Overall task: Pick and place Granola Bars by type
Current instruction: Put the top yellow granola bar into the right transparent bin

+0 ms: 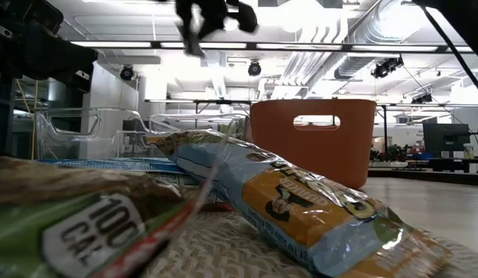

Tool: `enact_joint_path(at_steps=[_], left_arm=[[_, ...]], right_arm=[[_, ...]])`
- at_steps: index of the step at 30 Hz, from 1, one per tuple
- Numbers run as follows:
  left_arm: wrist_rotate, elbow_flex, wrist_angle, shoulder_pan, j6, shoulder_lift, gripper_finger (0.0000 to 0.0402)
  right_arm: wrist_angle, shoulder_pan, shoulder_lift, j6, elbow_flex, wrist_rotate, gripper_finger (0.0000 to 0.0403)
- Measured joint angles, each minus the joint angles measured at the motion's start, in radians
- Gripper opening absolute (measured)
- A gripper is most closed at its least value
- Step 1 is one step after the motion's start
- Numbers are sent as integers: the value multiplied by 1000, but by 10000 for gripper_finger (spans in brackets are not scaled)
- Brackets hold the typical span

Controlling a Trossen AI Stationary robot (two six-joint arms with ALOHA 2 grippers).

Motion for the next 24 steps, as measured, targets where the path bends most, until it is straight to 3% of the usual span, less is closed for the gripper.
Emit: enact_joint_path(at_steps=[3,6,15,24], left_arm=[[0,0,0,0,0,0,1],[0,0,0,0,0,0,1],[0,0,0,0,0,0,1],[0,0,0,0,0,0,1]], right_arm=[[-145,-39,0,110,0,-37,73],[-185,-78,0,119,0,-117,73],[-155,-165,0,366,-89,-413,73],[-91,-178,2,520,-282,-582,73]])
